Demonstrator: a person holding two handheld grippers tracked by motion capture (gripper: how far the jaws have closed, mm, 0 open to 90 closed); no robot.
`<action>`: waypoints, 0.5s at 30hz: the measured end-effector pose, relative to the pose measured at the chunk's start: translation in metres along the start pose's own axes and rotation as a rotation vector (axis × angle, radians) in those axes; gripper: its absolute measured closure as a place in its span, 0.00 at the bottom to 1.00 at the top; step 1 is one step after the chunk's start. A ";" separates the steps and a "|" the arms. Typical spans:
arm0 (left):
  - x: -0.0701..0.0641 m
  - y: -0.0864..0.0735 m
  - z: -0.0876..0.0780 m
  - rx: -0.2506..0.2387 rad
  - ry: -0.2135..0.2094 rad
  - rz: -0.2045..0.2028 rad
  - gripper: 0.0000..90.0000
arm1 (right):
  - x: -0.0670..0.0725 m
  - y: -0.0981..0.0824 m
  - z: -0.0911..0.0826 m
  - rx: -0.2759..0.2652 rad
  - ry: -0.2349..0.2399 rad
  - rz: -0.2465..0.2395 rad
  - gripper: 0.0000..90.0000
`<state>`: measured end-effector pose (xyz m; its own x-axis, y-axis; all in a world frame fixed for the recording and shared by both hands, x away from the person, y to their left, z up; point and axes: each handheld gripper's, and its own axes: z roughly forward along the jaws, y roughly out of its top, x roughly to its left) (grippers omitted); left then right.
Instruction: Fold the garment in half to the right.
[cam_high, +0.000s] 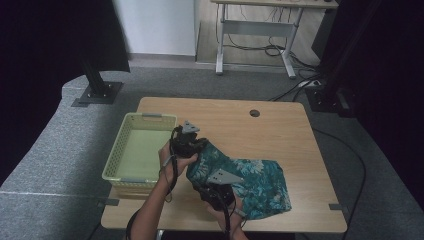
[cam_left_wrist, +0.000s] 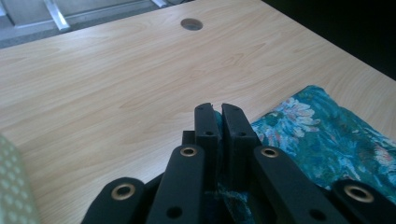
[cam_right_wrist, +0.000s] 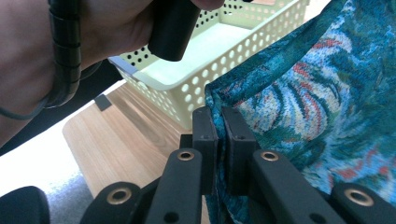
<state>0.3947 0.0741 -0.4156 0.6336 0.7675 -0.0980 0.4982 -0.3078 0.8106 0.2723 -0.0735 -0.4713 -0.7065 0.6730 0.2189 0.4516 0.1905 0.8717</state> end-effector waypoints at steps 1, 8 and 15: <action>0.001 0.001 -0.002 -0.003 0.003 -0.002 0.96 | 0.001 0.001 0.001 0.000 0.003 -0.004 0.93; 0.010 0.011 -0.022 -0.025 0.022 -0.006 0.96 | 0.007 0.020 -0.004 -0.041 0.024 -0.018 0.93; 0.015 0.002 -0.021 -0.013 0.021 -0.023 0.96 | 0.013 0.015 -0.002 -0.020 0.037 -0.019 0.93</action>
<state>0.3923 0.0966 -0.4034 0.6090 0.7862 -0.1045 0.5050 -0.2828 0.8155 0.2687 -0.0635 -0.4548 -0.7345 0.6428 0.2176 0.4271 0.1888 0.8843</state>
